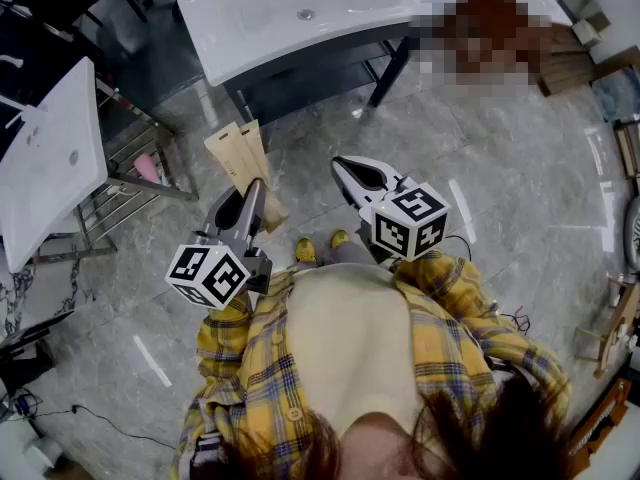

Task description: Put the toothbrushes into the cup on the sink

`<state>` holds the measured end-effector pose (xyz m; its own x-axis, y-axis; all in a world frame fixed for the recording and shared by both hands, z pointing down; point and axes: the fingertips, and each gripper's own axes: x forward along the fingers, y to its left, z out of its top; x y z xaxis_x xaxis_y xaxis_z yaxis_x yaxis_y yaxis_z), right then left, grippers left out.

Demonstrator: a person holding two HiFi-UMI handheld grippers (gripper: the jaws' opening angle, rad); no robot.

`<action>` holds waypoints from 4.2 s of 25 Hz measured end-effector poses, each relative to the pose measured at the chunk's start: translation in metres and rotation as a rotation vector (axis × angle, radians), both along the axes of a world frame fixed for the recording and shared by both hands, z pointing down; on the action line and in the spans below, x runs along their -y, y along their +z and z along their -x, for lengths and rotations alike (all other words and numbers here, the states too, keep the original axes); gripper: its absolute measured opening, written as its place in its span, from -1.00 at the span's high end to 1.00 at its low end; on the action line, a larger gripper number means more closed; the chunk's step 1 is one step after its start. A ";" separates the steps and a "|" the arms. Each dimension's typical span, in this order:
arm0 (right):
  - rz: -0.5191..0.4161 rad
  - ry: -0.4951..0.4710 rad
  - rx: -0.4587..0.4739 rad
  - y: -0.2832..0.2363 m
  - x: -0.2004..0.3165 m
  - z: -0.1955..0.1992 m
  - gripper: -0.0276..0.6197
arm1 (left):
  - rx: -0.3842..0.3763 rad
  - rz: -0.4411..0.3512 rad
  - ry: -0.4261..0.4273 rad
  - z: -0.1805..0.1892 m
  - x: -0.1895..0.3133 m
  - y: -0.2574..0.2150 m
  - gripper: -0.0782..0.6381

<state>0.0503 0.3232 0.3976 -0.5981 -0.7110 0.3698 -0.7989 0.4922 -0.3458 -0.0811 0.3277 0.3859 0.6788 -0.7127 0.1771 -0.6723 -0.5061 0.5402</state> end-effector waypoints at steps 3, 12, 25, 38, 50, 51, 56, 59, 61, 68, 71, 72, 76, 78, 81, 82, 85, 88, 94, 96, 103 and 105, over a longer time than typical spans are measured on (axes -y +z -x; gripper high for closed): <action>0.002 0.002 0.000 0.001 0.002 0.001 0.87 | 0.003 0.005 0.001 0.001 0.000 0.002 0.69; 0.005 0.017 0.026 0.001 0.005 0.003 0.87 | -0.002 0.000 0.007 0.005 0.000 0.003 0.69; 0.010 0.007 0.024 0.007 0.008 0.030 0.87 | 0.012 -0.004 0.034 0.026 -0.001 0.008 0.69; 0.031 -0.019 0.025 0.008 0.021 0.049 0.87 | 0.012 0.021 0.051 0.035 0.009 0.016 0.69; 0.044 -0.058 0.040 0.018 0.089 0.032 0.87 | 0.033 0.025 0.054 0.012 0.081 0.019 0.69; 0.045 -0.065 0.036 0.019 0.097 0.031 0.87 | 0.034 0.026 0.050 0.010 0.089 0.019 0.69; 0.056 -0.091 0.024 0.019 0.141 0.021 0.87 | 0.030 0.040 0.020 0.001 0.130 0.019 0.69; 0.062 -0.124 0.030 0.018 0.162 0.016 0.87 | 0.036 0.045 0.013 -0.007 0.150 0.018 0.69; 0.058 -0.148 0.033 0.017 0.174 0.015 0.87 | 0.038 0.045 0.003 -0.012 0.162 0.016 0.69; 0.042 -0.201 0.042 0.008 0.223 0.006 0.87 | 0.024 0.026 -0.024 -0.025 0.212 0.000 0.69; 0.042 -0.223 0.044 0.006 0.241 0.002 0.87 | 0.018 0.011 -0.042 -0.030 0.234 -0.010 0.69; 0.043 -0.231 0.044 0.005 0.247 0.000 0.87 | 0.015 0.008 -0.048 -0.033 0.241 -0.013 0.69; 0.045 -0.251 0.057 0.006 0.266 -0.012 0.87 | 0.011 0.000 -0.069 -0.045 0.264 -0.018 0.69; 0.041 -0.253 0.070 0.005 0.275 -0.018 0.87 | 0.015 0.000 -0.078 -0.050 0.272 -0.019 0.69; 0.029 -0.254 0.087 0.001 0.287 -0.023 0.87 | 0.018 -0.003 -0.084 -0.053 0.282 -0.023 0.69; 0.026 -0.256 0.089 0.000 0.289 -0.023 0.87 | 0.019 -0.004 -0.086 -0.053 0.284 -0.025 0.69; 0.025 -0.261 0.097 -0.001 0.293 -0.021 0.87 | 0.020 0.002 -0.086 -0.052 0.289 -0.027 0.69; 0.022 -0.260 0.103 -0.002 0.299 -0.019 0.87 | 0.020 0.004 -0.079 -0.050 0.295 -0.028 0.69; 0.010 -0.209 0.107 -0.007 0.316 -0.016 0.87 | 0.011 0.009 -0.050 -0.044 0.316 -0.024 0.69; 0.008 -0.187 0.110 -0.009 0.323 -0.015 0.87 | 0.004 0.012 -0.032 -0.043 0.323 -0.022 0.69; -0.017 -0.148 0.101 -0.020 0.353 0.008 0.87 | -0.039 0.001 0.016 -0.024 0.352 -0.023 0.69; -0.021 -0.153 0.089 -0.021 0.361 0.020 0.87 | -0.052 0.006 0.024 -0.016 0.361 -0.021 0.69</action>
<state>0.0308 -0.0381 0.3761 -0.7296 -0.6161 0.2968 -0.6808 0.6134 -0.4003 -0.0655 -0.0332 0.3654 0.7041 -0.6950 0.1454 -0.6310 -0.5185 0.5771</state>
